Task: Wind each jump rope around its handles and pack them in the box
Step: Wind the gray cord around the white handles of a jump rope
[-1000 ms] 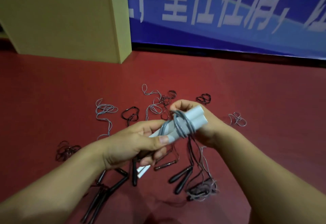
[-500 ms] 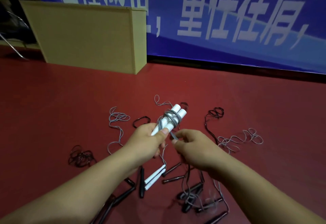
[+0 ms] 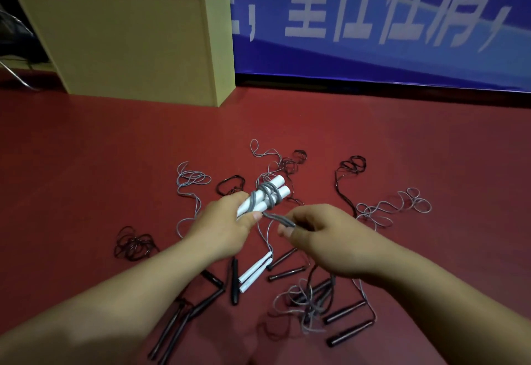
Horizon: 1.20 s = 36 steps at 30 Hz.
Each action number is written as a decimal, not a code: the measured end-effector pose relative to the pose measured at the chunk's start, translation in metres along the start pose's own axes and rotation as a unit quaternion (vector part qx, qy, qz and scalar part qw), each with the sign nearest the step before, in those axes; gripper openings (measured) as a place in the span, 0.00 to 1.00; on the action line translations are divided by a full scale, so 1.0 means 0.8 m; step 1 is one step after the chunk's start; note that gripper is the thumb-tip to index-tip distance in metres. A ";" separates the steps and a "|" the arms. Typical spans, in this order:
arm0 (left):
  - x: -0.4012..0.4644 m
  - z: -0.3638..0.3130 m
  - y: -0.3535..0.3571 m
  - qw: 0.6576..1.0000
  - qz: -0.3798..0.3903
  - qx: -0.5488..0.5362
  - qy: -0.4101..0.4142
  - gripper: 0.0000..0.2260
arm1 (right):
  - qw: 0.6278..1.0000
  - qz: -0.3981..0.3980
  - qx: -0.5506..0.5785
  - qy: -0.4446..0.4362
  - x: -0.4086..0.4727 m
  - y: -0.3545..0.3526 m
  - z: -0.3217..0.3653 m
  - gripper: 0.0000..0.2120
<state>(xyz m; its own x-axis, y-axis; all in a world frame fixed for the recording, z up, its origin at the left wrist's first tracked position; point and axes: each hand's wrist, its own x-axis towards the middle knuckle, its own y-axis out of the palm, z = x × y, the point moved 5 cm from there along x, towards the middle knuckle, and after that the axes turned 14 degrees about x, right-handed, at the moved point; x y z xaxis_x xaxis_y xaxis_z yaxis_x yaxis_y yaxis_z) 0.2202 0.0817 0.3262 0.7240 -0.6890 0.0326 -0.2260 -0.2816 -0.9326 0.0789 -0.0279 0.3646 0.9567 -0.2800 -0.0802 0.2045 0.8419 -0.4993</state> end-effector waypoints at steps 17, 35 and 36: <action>-0.043 -0.077 -0.013 0.946 0.219 -0.062 0.232 0.05 | 0.976 -0.144 0.163 -0.022 0.010 -0.066 -0.013 0.05; -0.035 -0.073 -0.030 0.859 0.240 -0.443 0.093 0.22 | 0.929 -0.037 0.351 0.115 0.024 -0.027 -0.035 0.08; -0.035 -0.072 -0.032 0.846 0.238 -0.469 0.087 0.19 | 0.934 -0.032 0.339 0.112 0.025 -0.025 -0.035 0.06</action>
<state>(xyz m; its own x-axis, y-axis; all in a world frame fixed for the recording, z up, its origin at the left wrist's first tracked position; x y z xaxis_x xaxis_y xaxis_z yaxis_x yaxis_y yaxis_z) 0.1680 0.0699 0.3696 0.3179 -0.9380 -0.1382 -0.9415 -0.2951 -0.1626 0.0884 -0.0633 0.3492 0.8858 -0.3657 -0.2858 0.4172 0.8972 0.1450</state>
